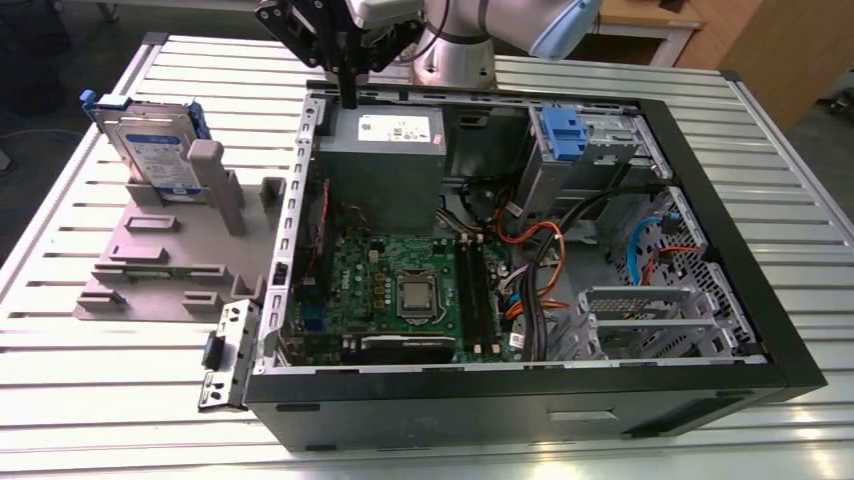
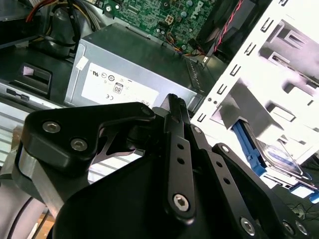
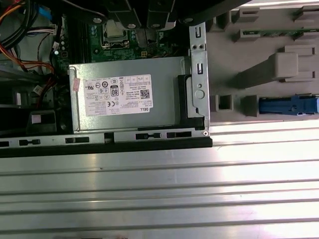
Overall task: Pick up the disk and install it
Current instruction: 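Reach for the disk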
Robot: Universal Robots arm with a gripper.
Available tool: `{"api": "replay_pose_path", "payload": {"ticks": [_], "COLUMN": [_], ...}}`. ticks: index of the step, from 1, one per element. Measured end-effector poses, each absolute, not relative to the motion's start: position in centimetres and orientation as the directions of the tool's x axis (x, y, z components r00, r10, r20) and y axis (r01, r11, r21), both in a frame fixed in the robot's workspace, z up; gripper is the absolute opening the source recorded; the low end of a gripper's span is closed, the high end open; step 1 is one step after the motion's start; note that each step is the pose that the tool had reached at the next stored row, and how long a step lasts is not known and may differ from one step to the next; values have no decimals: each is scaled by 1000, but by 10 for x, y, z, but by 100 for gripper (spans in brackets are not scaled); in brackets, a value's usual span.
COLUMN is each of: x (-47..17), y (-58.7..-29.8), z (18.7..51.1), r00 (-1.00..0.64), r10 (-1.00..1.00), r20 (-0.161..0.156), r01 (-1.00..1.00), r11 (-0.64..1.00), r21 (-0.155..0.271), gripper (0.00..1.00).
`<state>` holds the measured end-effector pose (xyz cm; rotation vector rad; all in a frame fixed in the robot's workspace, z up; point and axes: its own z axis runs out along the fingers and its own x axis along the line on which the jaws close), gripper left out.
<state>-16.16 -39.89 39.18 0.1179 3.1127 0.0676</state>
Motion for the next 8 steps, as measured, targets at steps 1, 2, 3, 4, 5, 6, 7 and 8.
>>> {"api": "replay_pose_path", "payload": {"ticks": [1,2,3,4,5,6,7,8], "x": [-162,-162,-163,-163,-163,-163,-164,-164], "y": [-399,-399,-399,-399,-399,-399,-399,-399], "z": [392,392,392,392,392,392,392,392], "r00": [-997,-997,-997,-997,-997,-997,-997,-997], "r10": [76,76,76,76,76,76,76,76], "r20": [-24,-24,-24,-24,-24,-24,-24,-24], "r01": [75,75,75,75,75,75,75,75], "r11": [996,996,996,996,996,996,996,996], "r21": [44,44,44,44,44,44,44,44], "gripper": [11,11,11,11,11,11,11,11]}}
